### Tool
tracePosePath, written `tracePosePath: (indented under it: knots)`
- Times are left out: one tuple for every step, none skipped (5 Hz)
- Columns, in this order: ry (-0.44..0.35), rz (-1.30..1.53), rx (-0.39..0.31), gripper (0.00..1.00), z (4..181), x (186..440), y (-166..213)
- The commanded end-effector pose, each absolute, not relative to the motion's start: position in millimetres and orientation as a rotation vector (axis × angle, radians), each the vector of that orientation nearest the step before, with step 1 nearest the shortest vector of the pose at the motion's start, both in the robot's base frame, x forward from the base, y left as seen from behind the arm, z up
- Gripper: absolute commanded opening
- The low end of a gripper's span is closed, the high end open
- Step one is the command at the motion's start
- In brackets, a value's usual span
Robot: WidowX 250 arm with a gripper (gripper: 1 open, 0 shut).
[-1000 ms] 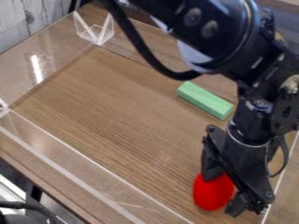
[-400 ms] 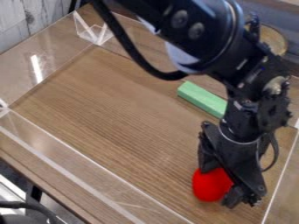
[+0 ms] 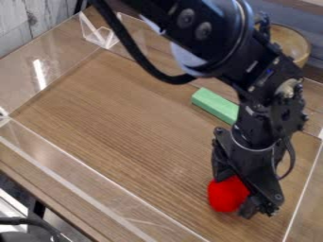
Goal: Move the red object to the left side of the table
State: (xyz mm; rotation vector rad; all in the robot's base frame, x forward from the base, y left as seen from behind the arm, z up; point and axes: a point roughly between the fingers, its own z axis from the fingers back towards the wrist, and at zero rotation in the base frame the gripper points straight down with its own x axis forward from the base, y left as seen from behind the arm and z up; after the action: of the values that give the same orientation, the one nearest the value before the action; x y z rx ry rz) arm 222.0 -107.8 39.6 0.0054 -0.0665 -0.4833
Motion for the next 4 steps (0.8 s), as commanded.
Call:
tracePosePath:
  knots:
    - [-0.116, -0.481, -0.007, 1.0, 49.5, 229.5, -107.3]
    - [-0.118, -0.474, -0.01, 1.0, 48.8, 230.3, -105.6]
    - [-0.119, -0.466, -0.013, 1.0, 47.7, 230.4, -104.3]
    - [-0.12, -0.46, -0.016, 1.0, 46.9, 231.0, -102.9]
